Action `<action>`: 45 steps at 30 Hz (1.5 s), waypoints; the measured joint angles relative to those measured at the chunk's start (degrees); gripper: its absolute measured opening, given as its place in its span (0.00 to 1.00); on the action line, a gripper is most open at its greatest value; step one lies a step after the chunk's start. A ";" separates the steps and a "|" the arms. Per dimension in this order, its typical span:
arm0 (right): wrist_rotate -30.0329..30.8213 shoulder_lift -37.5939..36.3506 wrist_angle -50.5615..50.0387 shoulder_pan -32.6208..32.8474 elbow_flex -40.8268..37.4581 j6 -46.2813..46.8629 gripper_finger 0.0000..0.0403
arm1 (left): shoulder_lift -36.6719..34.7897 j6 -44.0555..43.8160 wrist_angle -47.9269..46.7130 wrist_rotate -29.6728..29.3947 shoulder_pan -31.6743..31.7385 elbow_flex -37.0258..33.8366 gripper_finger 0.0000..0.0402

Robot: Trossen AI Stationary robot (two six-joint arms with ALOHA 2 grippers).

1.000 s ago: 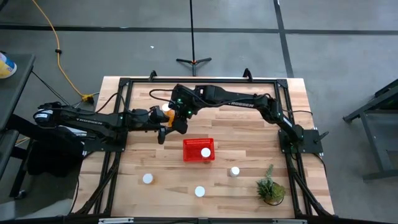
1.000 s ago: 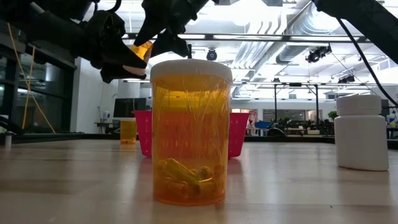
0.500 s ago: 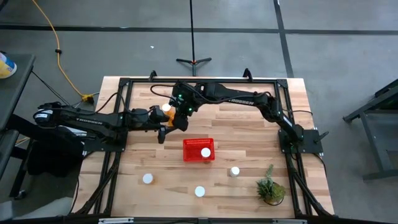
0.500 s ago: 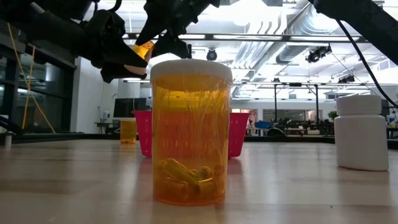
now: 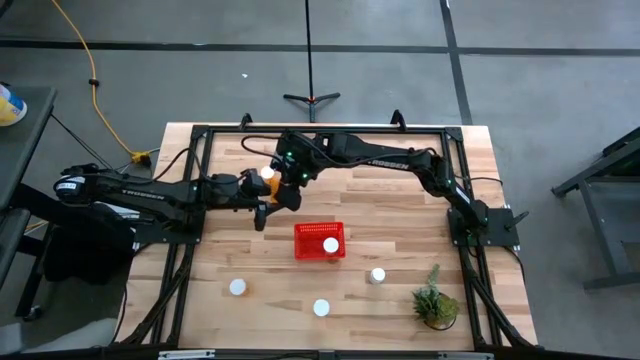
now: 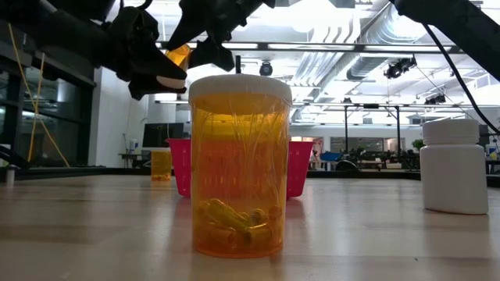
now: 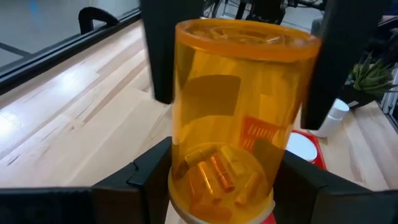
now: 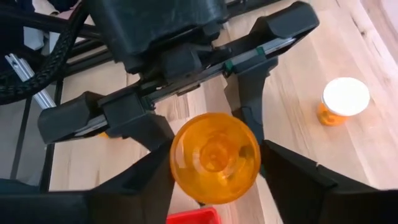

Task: Pick and place pill bottles into a basket
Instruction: Put the orange pill bottle into the red basket

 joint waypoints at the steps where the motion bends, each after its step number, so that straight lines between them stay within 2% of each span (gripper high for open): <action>1: -0.07 0.00 0.25 0.00 0.00 0.01 0.57 | 0.00 0.00 0.03 0.02 0.00 0.02 0.60; 7: 0.95 0.04 0.43 -0.04 0.00 0.21 0.71 | 0.00 0.02 -0.01 0.11 -0.04 0.03 0.61; 12: 2.25 0.07 0.27 -0.14 0.00 -0.16 0.77 | 0.00 -0.28 -0.25 0.02 -0.04 0.03 0.60; 21: 2.61 -1.51 0.11 -1.84 1.33 -1.39 0.78 | -0.07 -0.66 0.17 -0.82 0.04 0.12 0.61; 29: 6.78 -4.17 -0.92 -4.47 1.60 -2.44 0.78 | 0.04 -0.47 -0.58 0.24 -0.04 0.03 0.60; 38: 12.14 -5.15 -13.17 -8.59 1.57 -4.83 0.77 | 0.02 -3.51 -0.40 4.87 -0.04 0.03 0.60; 45: 13.76 -5.14 -16.01 -9.60 1.57 -6.68 0.77 | 0.15 -7.47 -0.40 11.85 -0.04 0.01 0.62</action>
